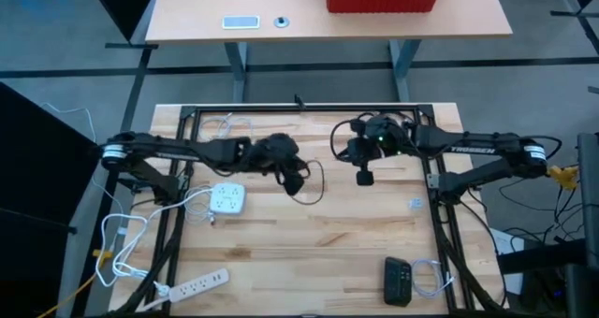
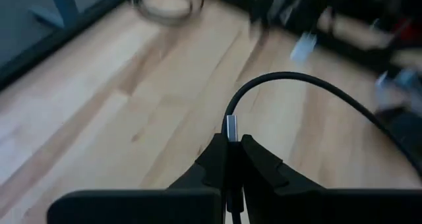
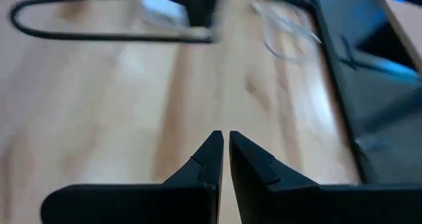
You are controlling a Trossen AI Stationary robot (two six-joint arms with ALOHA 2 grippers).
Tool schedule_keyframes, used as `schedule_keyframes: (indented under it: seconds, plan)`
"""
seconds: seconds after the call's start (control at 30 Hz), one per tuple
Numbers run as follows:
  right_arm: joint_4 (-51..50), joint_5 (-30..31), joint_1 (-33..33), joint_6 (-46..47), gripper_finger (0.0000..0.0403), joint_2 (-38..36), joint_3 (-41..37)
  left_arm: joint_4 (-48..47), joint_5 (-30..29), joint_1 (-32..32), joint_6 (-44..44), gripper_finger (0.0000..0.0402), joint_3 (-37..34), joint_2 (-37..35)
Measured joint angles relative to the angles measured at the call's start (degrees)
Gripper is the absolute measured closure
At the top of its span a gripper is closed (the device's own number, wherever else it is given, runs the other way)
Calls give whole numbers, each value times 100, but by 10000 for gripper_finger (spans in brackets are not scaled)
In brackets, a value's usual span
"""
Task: Insert USB
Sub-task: Insert the bottom black USB cable into the top white outlet extension
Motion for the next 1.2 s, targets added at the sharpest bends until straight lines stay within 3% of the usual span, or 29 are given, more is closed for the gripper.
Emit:
schedule_keyframes:
  seconds: [0.17,0.4,0.6,0.87,1.2]
  plan:
    - [1265,-829,13,611,391,47,-160,466,-2,85,-46,393,0,-295]
    - [2108,-847,13,1006,391,21,-117,1009,0,128,-27,393,-2,-299]
    - [2012,-791,13,1038,380,9,-95,1582,5,124,61,393,-7,-392]
    - [2074,-338,13,838,329,-51,585,1918,439,124,564,393,-7,-724]
    - [2062,-445,325,339,261,86,1225,2135,660,188,1198,393,-7,-1063]
